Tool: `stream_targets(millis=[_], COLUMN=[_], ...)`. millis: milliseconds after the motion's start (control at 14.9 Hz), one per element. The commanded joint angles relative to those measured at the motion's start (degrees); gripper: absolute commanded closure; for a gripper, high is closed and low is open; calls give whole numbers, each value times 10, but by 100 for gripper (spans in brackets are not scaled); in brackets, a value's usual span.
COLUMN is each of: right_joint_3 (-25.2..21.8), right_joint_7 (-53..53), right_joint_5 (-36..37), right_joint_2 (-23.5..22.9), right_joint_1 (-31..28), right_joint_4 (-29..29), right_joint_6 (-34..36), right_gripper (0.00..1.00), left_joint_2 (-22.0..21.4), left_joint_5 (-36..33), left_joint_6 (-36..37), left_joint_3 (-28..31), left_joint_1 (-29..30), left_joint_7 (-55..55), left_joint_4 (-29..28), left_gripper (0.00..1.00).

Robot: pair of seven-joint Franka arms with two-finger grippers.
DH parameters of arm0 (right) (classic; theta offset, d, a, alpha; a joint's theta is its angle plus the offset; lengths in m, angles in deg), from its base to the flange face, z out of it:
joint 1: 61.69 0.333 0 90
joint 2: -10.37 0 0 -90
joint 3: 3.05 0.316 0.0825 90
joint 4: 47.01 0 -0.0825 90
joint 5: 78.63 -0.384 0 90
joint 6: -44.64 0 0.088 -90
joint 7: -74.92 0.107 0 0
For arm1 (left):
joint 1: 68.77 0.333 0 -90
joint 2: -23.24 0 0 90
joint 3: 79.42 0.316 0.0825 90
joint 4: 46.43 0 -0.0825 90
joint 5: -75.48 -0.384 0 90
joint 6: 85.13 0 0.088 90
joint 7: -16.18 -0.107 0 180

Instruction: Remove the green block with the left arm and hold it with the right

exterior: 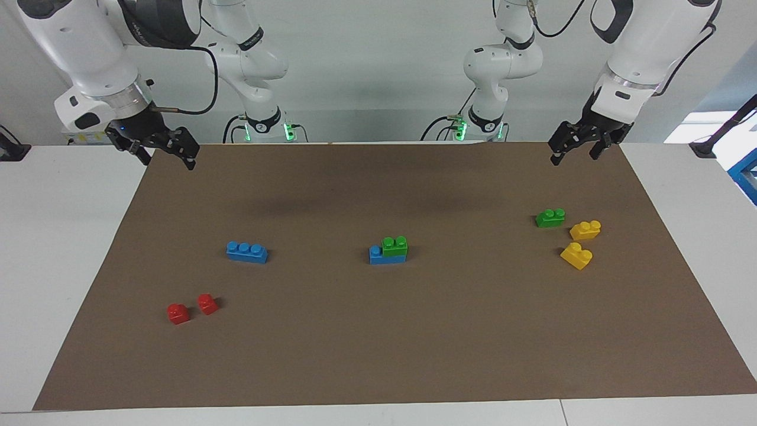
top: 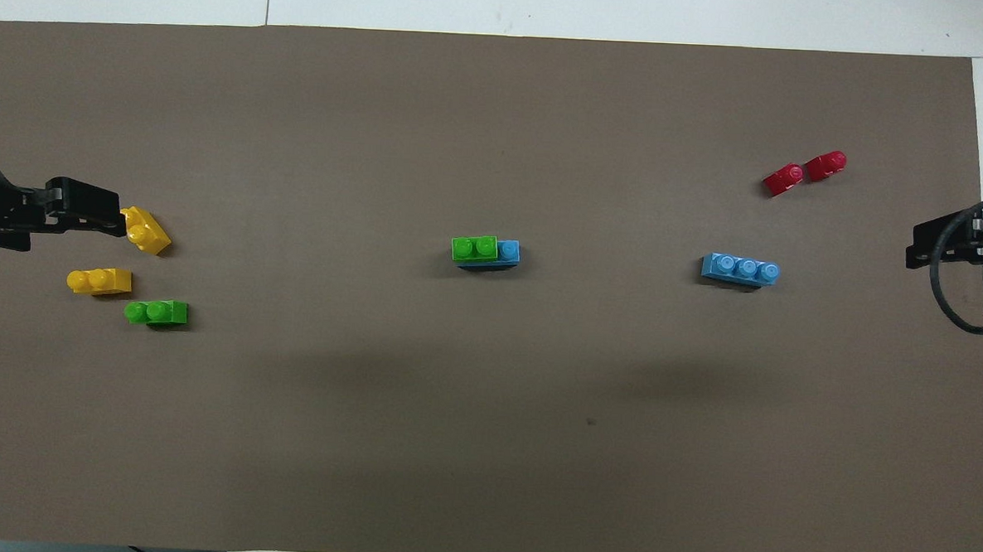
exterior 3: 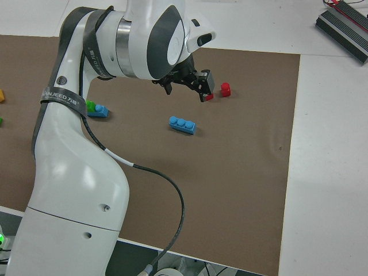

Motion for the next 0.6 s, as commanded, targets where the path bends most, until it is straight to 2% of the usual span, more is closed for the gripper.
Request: stream_targets(millis=[0,269,403,538], right_joint_3=[4,4,4,4], right_joint_7=[-8,65,157,291], right_joint_5=[2,-1,-16,-74], right_joint_2=[5,6,5,-5], right_joint_1=[-13,-13,-13,-16], right_joint_4=[-6,-33,-50,-56], right_joint_6=[-5,-25,-35,-39], right_gripper=[0,0,1,1], left_joint_2=[-8,-9,-9,-10], left_joint_5=[38,47,47,47], left_joint_6=[1,-7,-22,-49], left_joint_3=[5,4,4,3], left_joint_1=[-5,-46,-75,-105], left_joint_7=[103,277,390,546], left_joint_4=[-9,-11,-11,-21], left_gripper=[0,0,0,0])
